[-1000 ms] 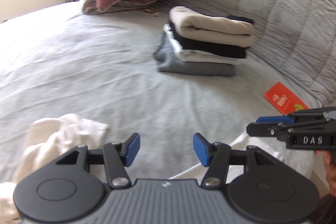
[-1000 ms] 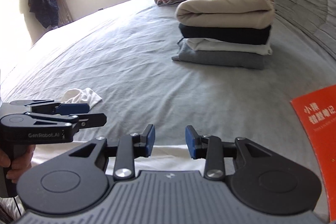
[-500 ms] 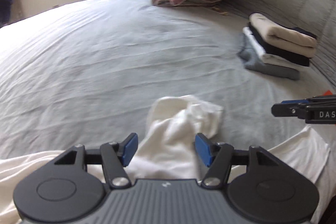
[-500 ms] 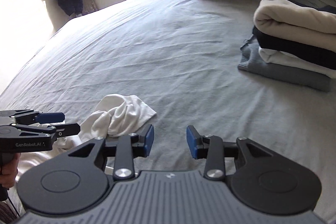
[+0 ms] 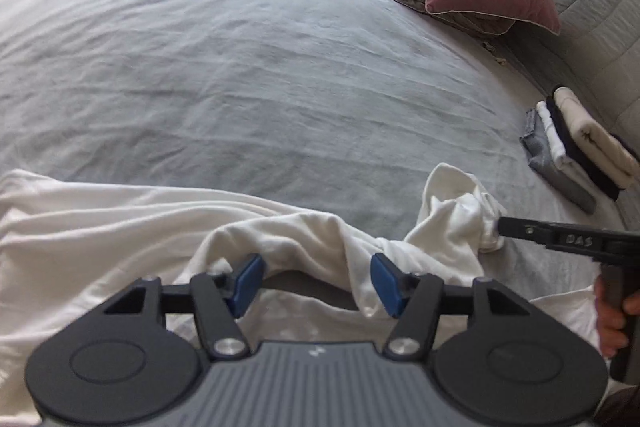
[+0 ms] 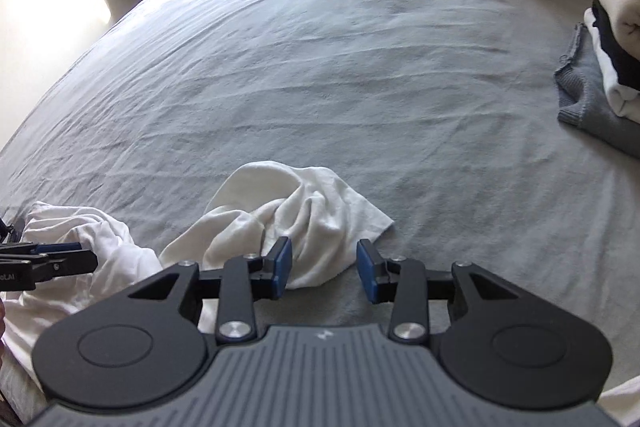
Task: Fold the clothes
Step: 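Grasp the white garment edge with the right gripper while the left gripper grasps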
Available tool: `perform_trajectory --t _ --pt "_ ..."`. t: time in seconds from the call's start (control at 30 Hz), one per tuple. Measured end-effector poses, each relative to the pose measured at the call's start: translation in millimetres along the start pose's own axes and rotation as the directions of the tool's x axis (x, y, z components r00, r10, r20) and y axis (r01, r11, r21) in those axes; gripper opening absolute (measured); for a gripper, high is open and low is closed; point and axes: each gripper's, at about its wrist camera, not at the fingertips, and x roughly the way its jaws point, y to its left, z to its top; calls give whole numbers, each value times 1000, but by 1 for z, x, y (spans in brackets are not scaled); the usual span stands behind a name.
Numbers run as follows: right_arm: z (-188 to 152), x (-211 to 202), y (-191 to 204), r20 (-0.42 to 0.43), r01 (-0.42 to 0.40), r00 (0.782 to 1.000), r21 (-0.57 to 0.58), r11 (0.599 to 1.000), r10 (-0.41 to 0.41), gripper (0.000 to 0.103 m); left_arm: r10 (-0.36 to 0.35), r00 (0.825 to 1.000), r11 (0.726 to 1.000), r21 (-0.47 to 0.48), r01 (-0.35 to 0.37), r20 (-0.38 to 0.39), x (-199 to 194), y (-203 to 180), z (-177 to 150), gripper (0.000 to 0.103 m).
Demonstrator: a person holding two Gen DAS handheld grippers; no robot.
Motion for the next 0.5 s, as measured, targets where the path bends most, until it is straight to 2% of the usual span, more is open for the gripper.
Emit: perform_trajectory --t 0.1,0.13,0.17,0.2,0.23,0.3,0.4,0.5 --pt "1 13 8 1 22 1000 -40 999 -22 40 -137 990 990 -30 136 -18 3 -6 0 55" --pt "1 15 10 9 30 1000 -54 998 -29 40 -158 987 987 -29 157 -32 6 -10 0 53" --pt "1 16 10 16 38 999 -64 997 -37 31 -164 985 986 -23 163 -46 10 -13 -1 48" --pt "1 17 10 21 46 999 -71 996 -45 23 -159 986 987 -16 159 -53 14 -17 -2 38" --pt "2 17 9 25 52 998 -73 996 -51 6 -140 989 990 -6 139 -49 17 -20 -2 32" --pt "3 14 4 38 63 997 -66 996 -60 5 -100 994 995 14 100 -41 22 -25 -2 10" --pt "7 3 -1 99 120 989 -66 991 -113 4 -94 995 996 4 94 25 20 -25 3 5" --pt "11 -13 -8 168 180 971 -53 982 -168 4 -85 986 996 5 85 144 8 -25 9 5"
